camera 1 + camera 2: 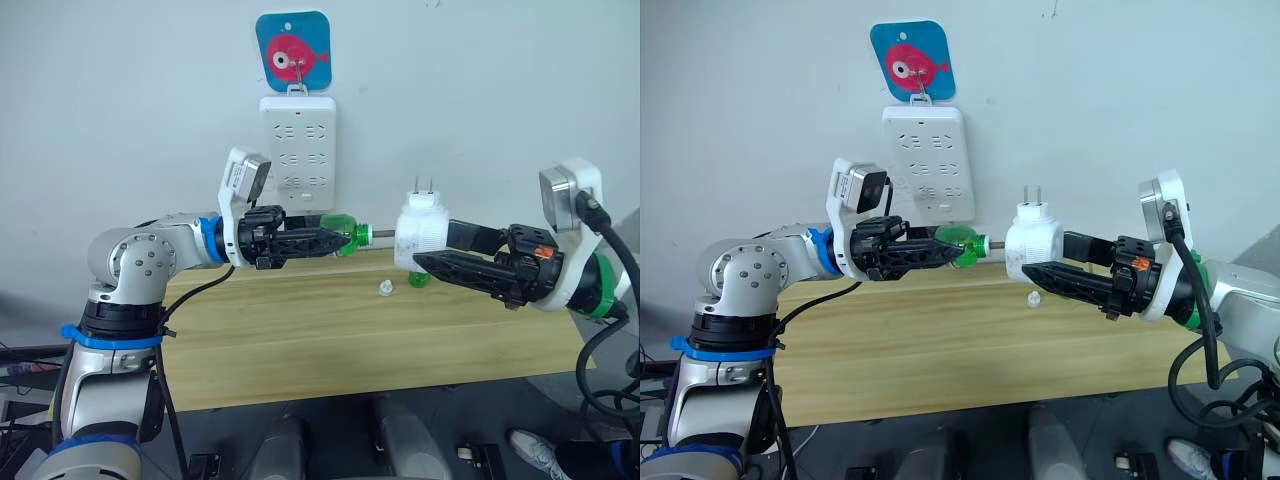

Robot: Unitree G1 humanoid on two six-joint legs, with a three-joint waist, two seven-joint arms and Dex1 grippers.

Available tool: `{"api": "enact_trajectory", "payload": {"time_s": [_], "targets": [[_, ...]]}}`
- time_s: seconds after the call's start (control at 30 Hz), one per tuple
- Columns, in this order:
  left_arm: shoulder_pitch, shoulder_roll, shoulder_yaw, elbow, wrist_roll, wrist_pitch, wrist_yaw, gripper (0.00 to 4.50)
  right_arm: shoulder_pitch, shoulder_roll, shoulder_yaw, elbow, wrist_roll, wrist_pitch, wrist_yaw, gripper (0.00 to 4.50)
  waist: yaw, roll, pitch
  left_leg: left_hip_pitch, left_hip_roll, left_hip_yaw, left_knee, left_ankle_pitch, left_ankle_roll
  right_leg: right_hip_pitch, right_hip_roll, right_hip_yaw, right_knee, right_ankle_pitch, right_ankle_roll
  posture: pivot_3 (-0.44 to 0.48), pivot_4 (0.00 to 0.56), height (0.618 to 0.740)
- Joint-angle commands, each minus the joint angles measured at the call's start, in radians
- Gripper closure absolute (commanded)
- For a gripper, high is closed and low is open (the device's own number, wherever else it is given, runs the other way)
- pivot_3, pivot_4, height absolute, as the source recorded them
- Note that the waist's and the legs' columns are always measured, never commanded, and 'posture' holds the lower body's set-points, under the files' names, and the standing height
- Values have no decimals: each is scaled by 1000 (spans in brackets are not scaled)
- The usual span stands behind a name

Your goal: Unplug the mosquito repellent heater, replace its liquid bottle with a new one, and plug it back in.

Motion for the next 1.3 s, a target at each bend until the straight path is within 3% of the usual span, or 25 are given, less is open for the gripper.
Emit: {"api": "enact_trajectory", "payload": {"time_s": [0.03, 0.73, 0.9, 1.3], "targets": [[-7, 19, 2, -48, -14, 9, -31, 2156, 2, -24, 9, -5, 37, -51, 4, 1510, 0, 0, -3, 0, 0, 0, 0, 0, 0, 0, 0, 0, 0, 0, 0, -187, 128, 730], [0, 5, -33, -63, 25, -5, -66, 2156, 21, -111, 75, -24, 51, -107, 42, 1510, -1, 0, -15, 1, 0, 0, 2, -1, 2, 1, 0, 1, 1, 0, 0, -191, 129, 730], [14, 26, -74, -87, 56, -30, -123, 2156, 11, -114, 100, -33, 47, -114, 51, 1510, -2, 0, -16, 1, 0, 0, 2, 0, 2, 1, 0, 1, 1, 0, 0, -193, 127, 730], [12, -14, -74, -92, 57, -29, -119, 2156, 2, -111, 149, -36, -21, -113, 55, 1510, -2, 0, -19, 1, 0, 0, 3, 0, 2, 1, 0, 1, 2, 1, -1, -193, 127, 730]]}}
